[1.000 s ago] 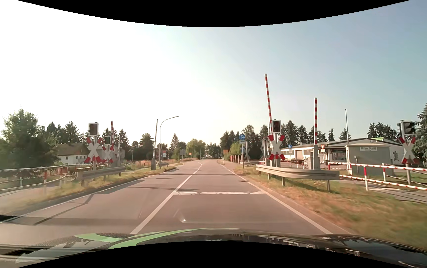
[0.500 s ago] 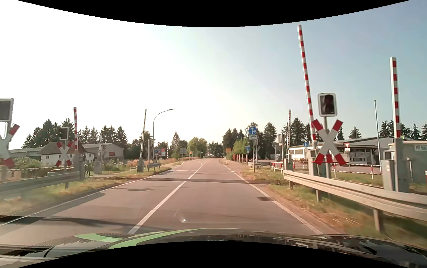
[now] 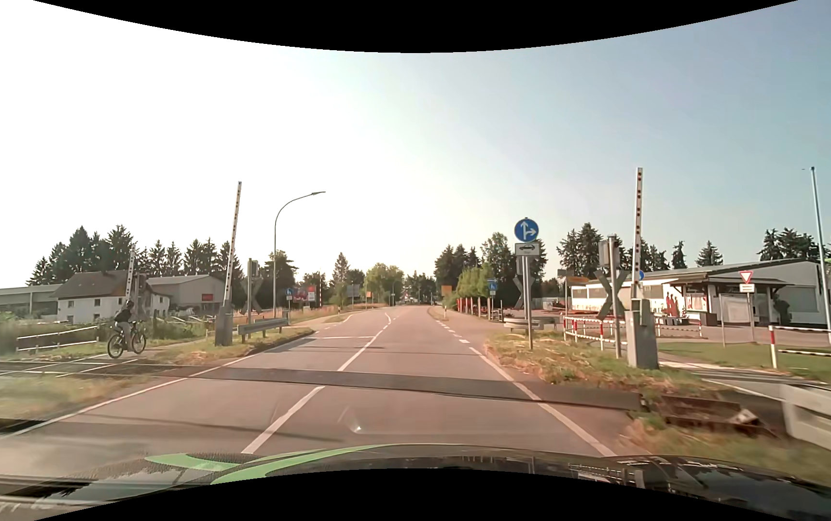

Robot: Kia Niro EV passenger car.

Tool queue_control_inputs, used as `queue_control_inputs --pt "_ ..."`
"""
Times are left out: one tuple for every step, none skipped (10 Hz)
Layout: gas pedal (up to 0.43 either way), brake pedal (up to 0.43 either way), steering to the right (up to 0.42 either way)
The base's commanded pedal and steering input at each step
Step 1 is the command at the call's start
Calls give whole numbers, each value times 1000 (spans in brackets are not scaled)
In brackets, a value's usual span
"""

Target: Follow the waypoints while adhering to traffic rules and regulations

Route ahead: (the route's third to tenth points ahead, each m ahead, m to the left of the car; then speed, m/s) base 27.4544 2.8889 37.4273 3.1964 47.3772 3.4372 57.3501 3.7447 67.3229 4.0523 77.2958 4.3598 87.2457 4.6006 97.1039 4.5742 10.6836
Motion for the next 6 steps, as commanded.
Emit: queue_control_inputs --pt "248 0 -7" --pt "248 0 -7" --pt "248 0 -7" --pt "248 0 -8" --pt "248 0 -8" --pt "248 0 -10"
